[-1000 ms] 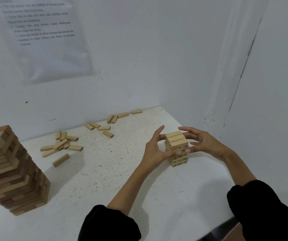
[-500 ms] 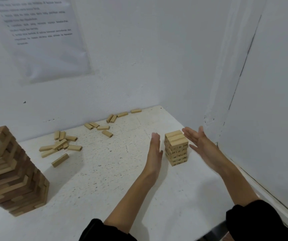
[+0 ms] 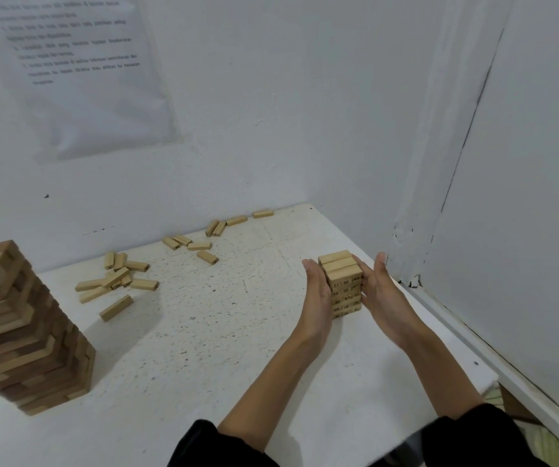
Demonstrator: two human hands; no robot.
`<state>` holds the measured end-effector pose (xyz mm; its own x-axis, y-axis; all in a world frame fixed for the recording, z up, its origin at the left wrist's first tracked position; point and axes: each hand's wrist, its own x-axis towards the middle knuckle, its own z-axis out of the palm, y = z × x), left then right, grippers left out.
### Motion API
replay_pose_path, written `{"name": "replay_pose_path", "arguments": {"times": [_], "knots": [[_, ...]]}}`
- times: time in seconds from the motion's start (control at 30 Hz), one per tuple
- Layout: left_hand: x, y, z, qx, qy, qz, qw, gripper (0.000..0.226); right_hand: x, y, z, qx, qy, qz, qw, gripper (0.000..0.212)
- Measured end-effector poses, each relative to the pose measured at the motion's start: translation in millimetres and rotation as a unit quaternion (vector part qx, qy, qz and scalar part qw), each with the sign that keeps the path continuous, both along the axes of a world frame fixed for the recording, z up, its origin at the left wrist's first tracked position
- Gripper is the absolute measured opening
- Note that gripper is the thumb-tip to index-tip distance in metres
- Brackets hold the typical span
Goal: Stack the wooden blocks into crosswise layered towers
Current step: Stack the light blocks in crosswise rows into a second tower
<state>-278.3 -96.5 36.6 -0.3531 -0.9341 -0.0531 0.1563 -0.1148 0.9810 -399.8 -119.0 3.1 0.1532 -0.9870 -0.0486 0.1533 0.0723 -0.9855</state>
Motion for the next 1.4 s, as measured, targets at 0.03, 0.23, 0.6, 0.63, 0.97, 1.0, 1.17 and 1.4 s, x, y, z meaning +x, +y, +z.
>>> {"name": "replay_pose_path", "arguments": {"times": [0.03, 0.23, 0.6, 0.63, 0.97, 1.0, 1.17, 1.4], "knots": [[-1, 1, 1, 0.006, -0.002, -0.001, 1.000, 0.050, 0, 0, -1, 0.001, -0.001, -0.001, 1.000, 0.081], [-2, 3, 0, 0.033, 0.022, 0.005, 0.999, 0.048, -1, -3, -6, -0.002, 0.011, -0.004, 1.000, 0.081], [25, -12, -28, -0.057, -0.113, 0.068, 0.990, 0.107, -30, -4, -12, -0.058, 0.047, 0.003, 0.997, 0.082], [28, -14, -33, -0.072, -0.121, 0.070, 0.988, 0.098, -32, -5, -14, -0.065, 0.053, 0.012, 0.996, 0.081], [24, -28, -46, -0.151, -0.120, 0.101, 0.976, 0.091, -33, -16, -17, -0.099, 0.053, 0.020, 0.993, 0.068], [23, -30, -45, -0.160, -0.119, 0.104, 0.974, 0.092, -33, -17, -17, -0.100, 0.054, 0.022, 0.993, 0.068], [21, -40, -33, -0.195, -0.124, 0.108, 0.967, 0.085, -32, -21, -15, -0.098, 0.050, 0.034, 0.993, 0.063], [20, -46, -32, -0.209, -0.123, 0.105, 0.964, 0.077, -33, -26, -15, -0.078, 0.031, 0.039, 0.996, 0.073]]}}
